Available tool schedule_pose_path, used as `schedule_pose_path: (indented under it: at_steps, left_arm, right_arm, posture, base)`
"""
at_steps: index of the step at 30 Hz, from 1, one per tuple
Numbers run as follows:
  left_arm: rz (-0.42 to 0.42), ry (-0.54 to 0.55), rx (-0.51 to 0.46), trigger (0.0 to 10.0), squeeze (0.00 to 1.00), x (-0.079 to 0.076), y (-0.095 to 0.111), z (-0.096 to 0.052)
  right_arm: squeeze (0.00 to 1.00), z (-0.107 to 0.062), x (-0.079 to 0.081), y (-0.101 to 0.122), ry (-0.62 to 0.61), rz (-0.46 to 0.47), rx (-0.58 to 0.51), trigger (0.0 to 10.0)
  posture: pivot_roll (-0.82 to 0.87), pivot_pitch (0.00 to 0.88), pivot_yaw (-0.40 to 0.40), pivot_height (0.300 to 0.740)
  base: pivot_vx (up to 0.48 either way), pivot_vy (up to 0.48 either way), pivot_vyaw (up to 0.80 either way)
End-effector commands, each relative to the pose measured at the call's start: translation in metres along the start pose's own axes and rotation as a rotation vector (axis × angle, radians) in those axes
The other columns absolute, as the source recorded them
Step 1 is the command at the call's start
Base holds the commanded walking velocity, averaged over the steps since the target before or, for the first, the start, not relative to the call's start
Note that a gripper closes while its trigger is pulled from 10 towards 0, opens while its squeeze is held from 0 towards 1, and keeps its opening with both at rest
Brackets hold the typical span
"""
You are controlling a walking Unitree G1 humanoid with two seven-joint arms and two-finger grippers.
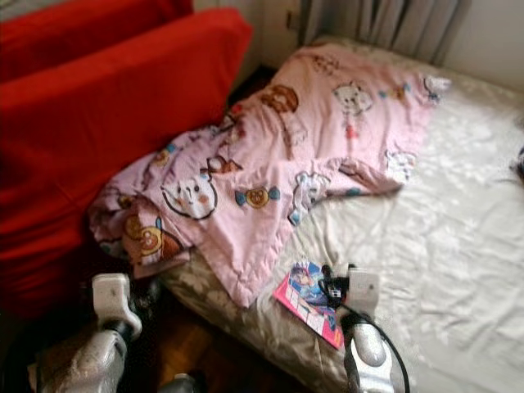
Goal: Clean up the room
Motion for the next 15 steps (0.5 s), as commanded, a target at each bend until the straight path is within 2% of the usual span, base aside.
schedule_pose_path:
  at_steps: [1,6,11,15]
  left_arm:
    - [-0.012,0.02,0.041,10.0,0.0,0.008,-0.01,-0.013]
    - [-0.006,0.007,0.034,10.0,0.0,0.008,-0.003,-0.015]
    - [-0.015,0.012,0.013,10.0,0.0,0.003,0.007,-0.008]
    - [-0.007,-0.011,-0.012,10.0,0.0,-0.006,0.012,-0.01]
  right_arm:
    - [0.0,-0.013,0.0,-0.012,-0.016,0.012,0.029,10.0]
    - [0.0,-0.015,0.005,-0.008,-0.017,0.023,0.005,10.0]
    - [0.0,-0.014,0.004,-0.005,-0.039,0.024,0.002,10.0]
    - [0.0,-0.012,-0.013,0.003,-0.103,0.015,-0.021,10.0]
  posture:
    - [0.03,0.18,-0.043,0.74]
    - [0.02,0.166,-0.043,0.74]
    - [0.03,0.176,-0.05,0.74]
    - [0.05,0.205,-0.069,0.74]
  base:
    - [0.0,0.0,0.0]
    - [0.0,0.0,0.0]
    - [0.0,0.0,0.0]
    - [0.0,0.0,0.0]
Point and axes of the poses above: a point about 5 cm out from each wrist's last joint towards the gripper, its own z axis pointing out of the wrist towards the gripper, its own y axis along the axis of the wrist's last joint, x = y × z, the point moved 1 cm from there along z, pointing out of the wrist towards the gripper, and after that the axes turned 10 degrees about -z, right-handed, at the moved point
